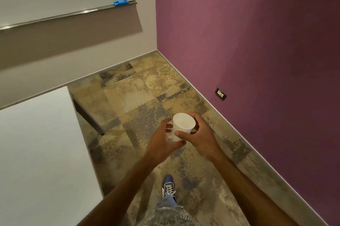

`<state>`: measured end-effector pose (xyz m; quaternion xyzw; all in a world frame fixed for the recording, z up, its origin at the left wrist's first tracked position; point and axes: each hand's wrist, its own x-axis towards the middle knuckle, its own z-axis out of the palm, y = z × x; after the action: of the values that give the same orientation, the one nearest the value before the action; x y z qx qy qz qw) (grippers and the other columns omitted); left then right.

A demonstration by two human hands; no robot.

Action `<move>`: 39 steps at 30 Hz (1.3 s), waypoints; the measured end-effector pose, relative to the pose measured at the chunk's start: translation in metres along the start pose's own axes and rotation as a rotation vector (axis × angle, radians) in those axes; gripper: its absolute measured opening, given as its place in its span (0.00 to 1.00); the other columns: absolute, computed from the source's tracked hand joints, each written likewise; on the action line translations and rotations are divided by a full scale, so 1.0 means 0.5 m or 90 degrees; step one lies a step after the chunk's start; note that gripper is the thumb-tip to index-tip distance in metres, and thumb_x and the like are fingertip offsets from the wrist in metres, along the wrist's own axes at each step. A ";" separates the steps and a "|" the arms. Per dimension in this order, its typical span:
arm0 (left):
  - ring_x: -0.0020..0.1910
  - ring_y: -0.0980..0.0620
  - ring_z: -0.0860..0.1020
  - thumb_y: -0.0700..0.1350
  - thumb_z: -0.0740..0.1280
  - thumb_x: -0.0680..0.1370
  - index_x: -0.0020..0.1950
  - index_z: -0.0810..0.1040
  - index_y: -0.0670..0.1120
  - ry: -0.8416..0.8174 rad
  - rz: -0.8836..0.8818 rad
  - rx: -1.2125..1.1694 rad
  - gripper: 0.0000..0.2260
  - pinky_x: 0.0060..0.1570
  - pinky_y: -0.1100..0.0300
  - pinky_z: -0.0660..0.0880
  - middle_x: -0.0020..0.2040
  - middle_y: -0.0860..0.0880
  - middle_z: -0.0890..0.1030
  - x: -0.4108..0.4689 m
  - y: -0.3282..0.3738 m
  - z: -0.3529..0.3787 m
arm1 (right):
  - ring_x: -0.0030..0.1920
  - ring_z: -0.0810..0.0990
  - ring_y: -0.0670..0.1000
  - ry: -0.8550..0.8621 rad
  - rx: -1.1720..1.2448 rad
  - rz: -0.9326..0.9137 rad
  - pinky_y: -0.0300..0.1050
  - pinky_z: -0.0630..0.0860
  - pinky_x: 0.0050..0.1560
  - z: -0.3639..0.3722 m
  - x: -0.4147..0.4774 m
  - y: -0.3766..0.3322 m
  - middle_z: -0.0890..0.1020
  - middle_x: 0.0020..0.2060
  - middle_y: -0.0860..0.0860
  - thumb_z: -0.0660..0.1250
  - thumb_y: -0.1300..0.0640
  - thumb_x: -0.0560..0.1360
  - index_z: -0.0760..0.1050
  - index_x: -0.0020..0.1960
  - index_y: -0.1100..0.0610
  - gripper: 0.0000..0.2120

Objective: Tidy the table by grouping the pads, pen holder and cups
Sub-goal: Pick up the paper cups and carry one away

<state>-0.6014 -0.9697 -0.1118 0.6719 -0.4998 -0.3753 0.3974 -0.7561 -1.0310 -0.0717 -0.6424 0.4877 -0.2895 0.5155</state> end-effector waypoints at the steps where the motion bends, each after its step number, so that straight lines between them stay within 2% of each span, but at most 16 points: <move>1: 0.58 0.58 0.77 0.59 0.79 0.64 0.72 0.65 0.54 -0.005 -0.006 0.015 0.41 0.54 0.62 0.75 0.62 0.56 0.77 0.033 -0.001 -0.007 | 0.57 0.77 0.40 -0.001 -0.006 -0.001 0.34 0.79 0.50 -0.007 0.034 -0.005 0.79 0.57 0.40 0.82 0.53 0.64 0.72 0.64 0.46 0.32; 3: 0.58 0.56 0.76 0.59 0.79 0.64 0.74 0.64 0.53 -0.003 -0.014 0.046 0.43 0.56 0.58 0.75 0.63 0.54 0.76 0.094 -0.001 -0.023 | 0.57 0.77 0.41 -0.008 -0.017 -0.005 0.35 0.78 0.51 -0.019 0.101 -0.014 0.79 0.57 0.41 0.82 0.52 0.64 0.71 0.64 0.46 0.32; 7: 0.58 0.57 0.74 0.61 0.78 0.64 0.74 0.62 0.55 0.022 -0.027 0.065 0.44 0.53 0.62 0.71 0.64 0.53 0.75 0.180 -0.007 -0.059 | 0.56 0.78 0.40 -0.022 -0.011 -0.017 0.34 0.78 0.51 -0.024 0.215 -0.032 0.80 0.55 0.40 0.82 0.52 0.64 0.71 0.63 0.44 0.31; 10: 0.58 0.59 0.74 0.64 0.77 0.63 0.74 0.61 0.57 0.041 -0.041 0.069 0.45 0.53 0.62 0.70 0.65 0.55 0.74 0.235 -0.013 -0.089 | 0.57 0.79 0.42 -0.049 -0.007 -0.032 0.36 0.79 0.52 -0.012 0.295 -0.043 0.80 0.57 0.44 0.82 0.54 0.65 0.72 0.64 0.47 0.32; 16: 0.57 0.59 0.74 0.68 0.75 0.61 0.75 0.61 0.55 0.105 -0.071 0.075 0.47 0.52 0.64 0.70 0.65 0.54 0.73 0.366 -0.032 -0.147 | 0.58 0.79 0.45 -0.111 -0.014 -0.061 0.36 0.79 0.53 0.019 0.482 -0.056 0.81 0.57 0.48 0.82 0.58 0.65 0.72 0.65 0.52 0.32; 20: 0.57 0.59 0.73 0.69 0.75 0.61 0.74 0.61 0.56 0.154 -0.106 0.089 0.47 0.51 0.65 0.68 0.66 0.54 0.73 0.494 -0.036 -0.178 | 0.57 0.79 0.43 -0.163 -0.013 -0.072 0.35 0.78 0.53 0.030 0.635 -0.071 0.81 0.57 0.46 0.82 0.58 0.66 0.72 0.64 0.51 0.31; 23: 0.60 0.57 0.73 0.67 0.76 0.62 0.74 0.60 0.55 0.204 -0.128 0.111 0.47 0.56 0.59 0.72 0.68 0.52 0.72 0.596 -0.032 -0.205 | 0.54 0.78 0.38 -0.202 -0.018 -0.097 0.30 0.76 0.51 0.036 0.762 -0.098 0.80 0.55 0.42 0.82 0.56 0.65 0.72 0.64 0.48 0.31; 26: 0.63 0.54 0.73 0.67 0.74 0.64 0.74 0.59 0.56 0.267 -0.153 0.150 0.44 0.61 0.55 0.73 0.70 0.51 0.71 0.685 -0.023 -0.238 | 0.56 0.78 0.40 -0.237 -0.026 -0.118 0.31 0.77 0.51 0.049 0.883 -0.132 0.79 0.56 0.43 0.82 0.54 0.65 0.72 0.65 0.49 0.33; 30: 0.64 0.53 0.73 0.68 0.68 0.69 0.74 0.60 0.55 0.353 -0.170 0.183 0.39 0.61 0.53 0.73 0.71 0.50 0.70 0.778 -0.014 -0.295 | 0.57 0.77 0.41 -0.297 -0.053 -0.165 0.34 0.77 0.53 0.085 1.021 -0.180 0.79 0.57 0.43 0.82 0.51 0.64 0.71 0.65 0.48 0.34; 35: 0.66 0.52 0.72 0.67 0.66 0.72 0.75 0.60 0.54 0.436 -0.204 0.175 0.36 0.62 0.54 0.71 0.71 0.50 0.69 0.861 -0.020 -0.382 | 0.56 0.77 0.37 -0.355 -0.042 -0.209 0.31 0.76 0.50 0.173 1.159 -0.232 0.79 0.55 0.35 0.82 0.49 0.64 0.72 0.63 0.44 0.32; 39: 0.67 0.50 0.72 0.62 0.66 0.75 0.75 0.63 0.50 0.481 -0.251 0.197 0.32 0.65 0.46 0.71 0.71 0.49 0.70 0.914 -0.053 -0.475 | 0.56 0.78 0.38 -0.399 -0.042 -0.235 0.31 0.76 0.50 0.280 1.261 -0.270 0.79 0.55 0.37 0.82 0.48 0.64 0.72 0.63 0.45 0.32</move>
<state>-0.2776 -1.3704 -0.0892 0.8954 -0.2325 -0.0934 0.3680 -0.3644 -1.5618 -0.0687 -0.7933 0.1911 -0.1513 0.5579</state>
